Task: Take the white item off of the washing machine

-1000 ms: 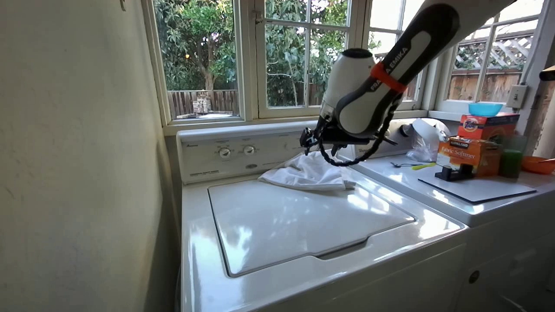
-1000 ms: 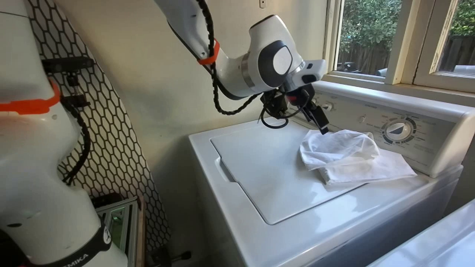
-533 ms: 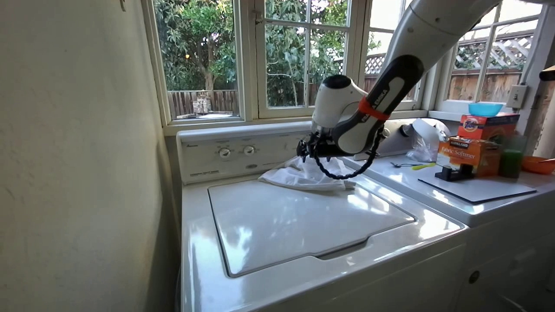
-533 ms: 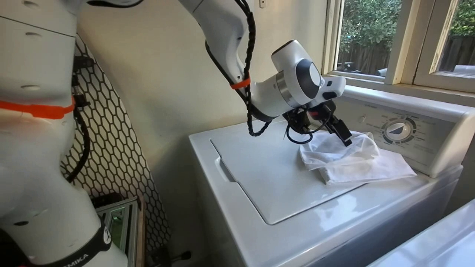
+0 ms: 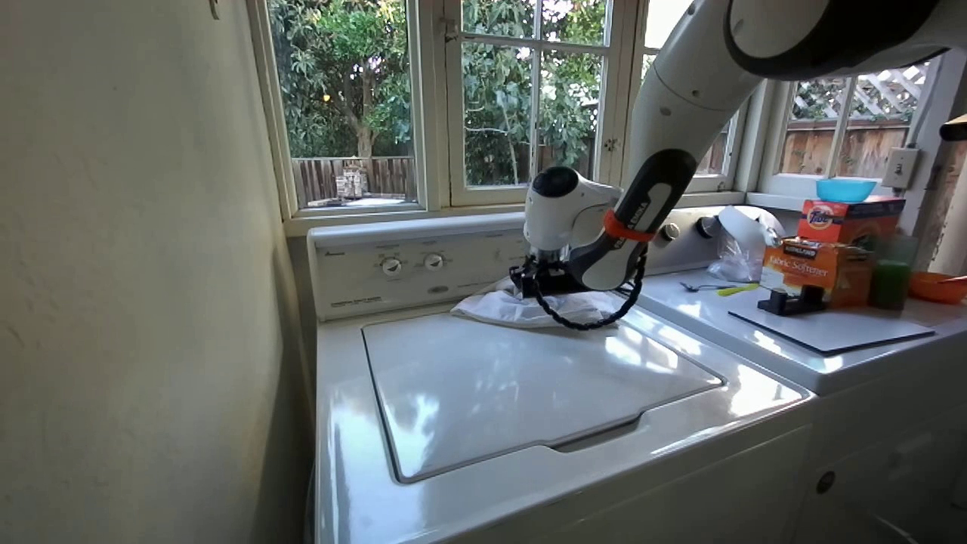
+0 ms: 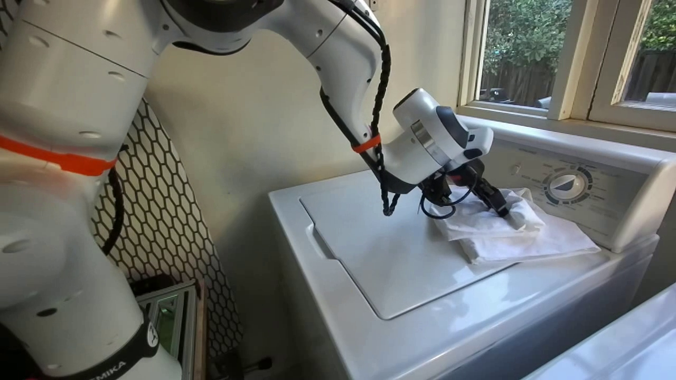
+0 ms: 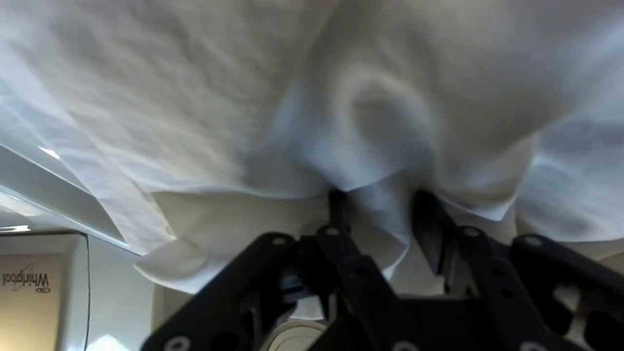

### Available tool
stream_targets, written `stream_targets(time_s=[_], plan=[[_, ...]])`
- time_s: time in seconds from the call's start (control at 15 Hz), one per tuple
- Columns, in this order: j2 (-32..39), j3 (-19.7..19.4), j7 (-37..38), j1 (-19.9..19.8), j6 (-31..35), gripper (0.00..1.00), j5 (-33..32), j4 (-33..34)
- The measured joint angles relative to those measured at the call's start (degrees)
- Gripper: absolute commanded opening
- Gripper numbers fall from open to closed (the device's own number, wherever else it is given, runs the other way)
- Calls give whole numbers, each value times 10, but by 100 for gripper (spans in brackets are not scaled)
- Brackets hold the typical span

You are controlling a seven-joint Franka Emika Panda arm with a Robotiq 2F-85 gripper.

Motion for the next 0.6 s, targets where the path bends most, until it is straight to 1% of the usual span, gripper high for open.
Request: stream_targets(time_s=[0.07, 0.13, 0.2, 0.27, 0.4, 0.6], plan=[[6, -9, 12, 9, -2, 4, -3, 7], [9, -16, 19, 16, -15, 1, -4, 11], [9, -18, 23, 21, -34, 0, -3, 13], [8, -16, 25, 26, -67, 0, 4, 15], [1, -11, 23, 35, -155, 1, 25, 18], [-21, 9, -9, 39, -292, 1, 90, 26]])
